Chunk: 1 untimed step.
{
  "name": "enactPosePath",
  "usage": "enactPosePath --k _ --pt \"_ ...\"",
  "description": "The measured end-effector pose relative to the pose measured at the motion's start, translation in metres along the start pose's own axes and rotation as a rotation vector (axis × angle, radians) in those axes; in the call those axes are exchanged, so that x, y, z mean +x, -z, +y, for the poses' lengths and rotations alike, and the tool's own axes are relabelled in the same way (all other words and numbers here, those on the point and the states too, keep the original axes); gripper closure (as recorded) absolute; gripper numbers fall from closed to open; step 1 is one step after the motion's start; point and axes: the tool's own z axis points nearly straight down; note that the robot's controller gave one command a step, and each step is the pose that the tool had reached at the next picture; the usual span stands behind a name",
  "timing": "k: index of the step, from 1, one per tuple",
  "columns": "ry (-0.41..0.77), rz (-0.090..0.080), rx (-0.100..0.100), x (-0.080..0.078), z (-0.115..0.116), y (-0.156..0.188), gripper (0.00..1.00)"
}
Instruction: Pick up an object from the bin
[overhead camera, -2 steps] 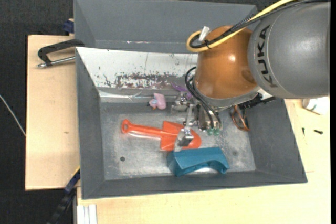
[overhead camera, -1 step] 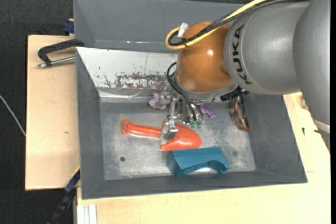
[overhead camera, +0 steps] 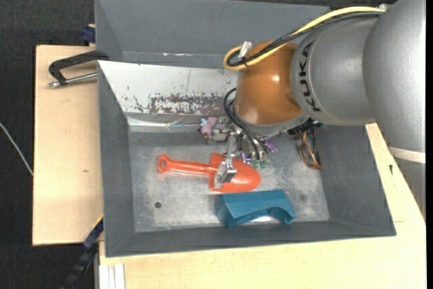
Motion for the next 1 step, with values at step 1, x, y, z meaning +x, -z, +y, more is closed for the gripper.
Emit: enactPosePath --k 1 --pt "-0.005 -0.007 -0.003 -0.0021 -0.0001 0.0033 1.0"
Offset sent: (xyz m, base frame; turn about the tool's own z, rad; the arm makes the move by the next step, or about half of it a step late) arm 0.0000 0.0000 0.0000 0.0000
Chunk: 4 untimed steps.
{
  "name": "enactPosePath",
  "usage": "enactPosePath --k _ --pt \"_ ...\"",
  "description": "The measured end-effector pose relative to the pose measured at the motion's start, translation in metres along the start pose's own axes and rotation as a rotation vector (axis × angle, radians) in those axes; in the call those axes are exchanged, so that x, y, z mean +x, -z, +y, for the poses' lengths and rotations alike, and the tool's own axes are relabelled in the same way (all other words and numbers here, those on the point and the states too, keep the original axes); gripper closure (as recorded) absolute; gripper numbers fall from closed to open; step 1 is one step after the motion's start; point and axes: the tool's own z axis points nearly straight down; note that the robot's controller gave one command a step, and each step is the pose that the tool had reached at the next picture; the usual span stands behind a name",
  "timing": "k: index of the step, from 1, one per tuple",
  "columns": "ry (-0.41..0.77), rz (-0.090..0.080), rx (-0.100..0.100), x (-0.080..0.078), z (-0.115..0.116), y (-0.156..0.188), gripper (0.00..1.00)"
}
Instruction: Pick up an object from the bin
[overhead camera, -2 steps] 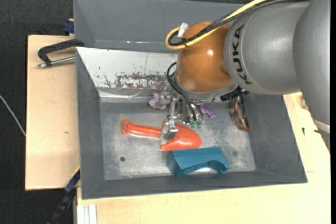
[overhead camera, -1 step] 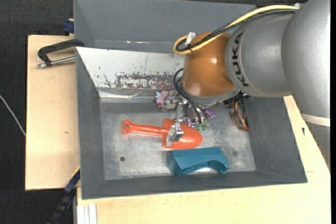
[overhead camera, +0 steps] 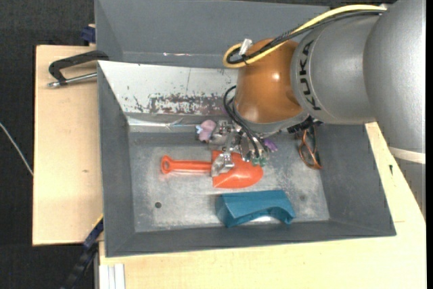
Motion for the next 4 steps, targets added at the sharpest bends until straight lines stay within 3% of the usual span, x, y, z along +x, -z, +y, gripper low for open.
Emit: enactPosePath --k 4 --pt "0.0 0.005 0.004 0.001 -0.001 0.013 1.0"
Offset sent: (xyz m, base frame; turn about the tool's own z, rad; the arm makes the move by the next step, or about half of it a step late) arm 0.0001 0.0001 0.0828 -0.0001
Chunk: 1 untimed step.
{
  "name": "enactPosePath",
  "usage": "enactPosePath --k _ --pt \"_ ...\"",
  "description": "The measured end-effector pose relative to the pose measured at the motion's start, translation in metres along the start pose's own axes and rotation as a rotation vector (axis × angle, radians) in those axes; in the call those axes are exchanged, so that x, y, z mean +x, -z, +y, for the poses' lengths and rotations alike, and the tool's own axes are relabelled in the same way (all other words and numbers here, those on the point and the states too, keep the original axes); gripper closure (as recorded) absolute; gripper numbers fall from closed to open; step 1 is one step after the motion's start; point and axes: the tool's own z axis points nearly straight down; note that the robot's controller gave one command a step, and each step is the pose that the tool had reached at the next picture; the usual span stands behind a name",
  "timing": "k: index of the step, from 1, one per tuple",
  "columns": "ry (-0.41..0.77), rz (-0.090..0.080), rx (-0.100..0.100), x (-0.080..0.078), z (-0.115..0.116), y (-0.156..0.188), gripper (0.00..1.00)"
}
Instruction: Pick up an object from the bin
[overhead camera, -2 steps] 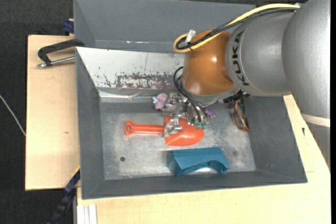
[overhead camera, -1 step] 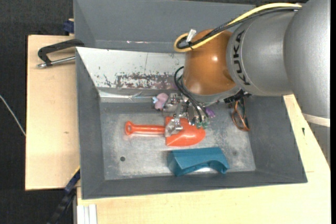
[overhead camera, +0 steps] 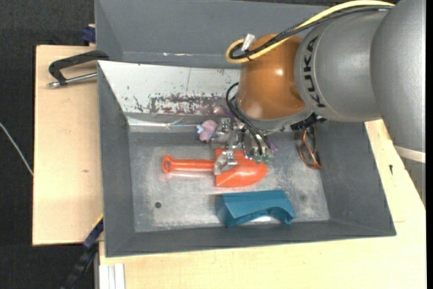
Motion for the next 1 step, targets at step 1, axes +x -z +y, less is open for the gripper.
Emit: enactPosePath --k 1 --pt "-0.001 0.001 0.0 -0.0002 0.0002 0.0086 1.0"
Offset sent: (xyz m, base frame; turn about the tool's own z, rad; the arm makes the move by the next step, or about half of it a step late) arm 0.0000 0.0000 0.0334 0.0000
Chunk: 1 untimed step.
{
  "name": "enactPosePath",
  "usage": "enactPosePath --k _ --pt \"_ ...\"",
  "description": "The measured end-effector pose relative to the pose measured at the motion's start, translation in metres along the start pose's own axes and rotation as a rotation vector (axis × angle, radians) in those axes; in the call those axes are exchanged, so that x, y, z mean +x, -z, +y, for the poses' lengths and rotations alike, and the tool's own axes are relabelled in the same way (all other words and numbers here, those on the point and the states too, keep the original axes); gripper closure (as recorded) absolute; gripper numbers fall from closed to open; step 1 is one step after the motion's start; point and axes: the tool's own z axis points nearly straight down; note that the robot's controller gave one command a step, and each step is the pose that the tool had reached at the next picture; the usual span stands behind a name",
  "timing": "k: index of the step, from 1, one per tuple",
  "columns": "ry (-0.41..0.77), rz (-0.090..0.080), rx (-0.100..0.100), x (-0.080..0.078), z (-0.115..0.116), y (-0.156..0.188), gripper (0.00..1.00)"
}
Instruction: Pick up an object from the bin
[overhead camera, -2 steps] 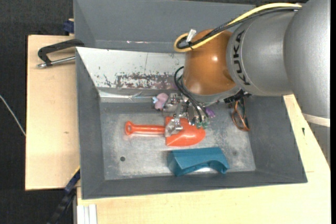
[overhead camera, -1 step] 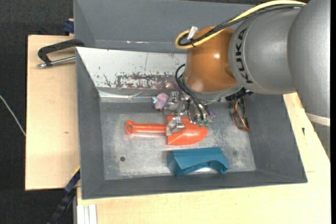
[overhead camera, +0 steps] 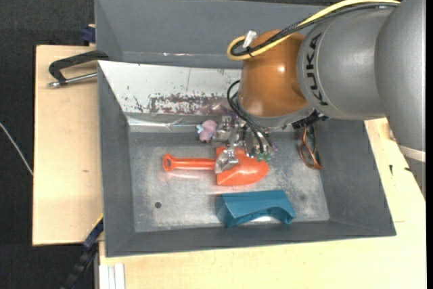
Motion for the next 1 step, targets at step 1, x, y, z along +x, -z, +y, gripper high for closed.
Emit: enactPosePath --k 1 --pt "0.0 -0.001 0.0 -0.0005 0.0002 0.0092 1.0"
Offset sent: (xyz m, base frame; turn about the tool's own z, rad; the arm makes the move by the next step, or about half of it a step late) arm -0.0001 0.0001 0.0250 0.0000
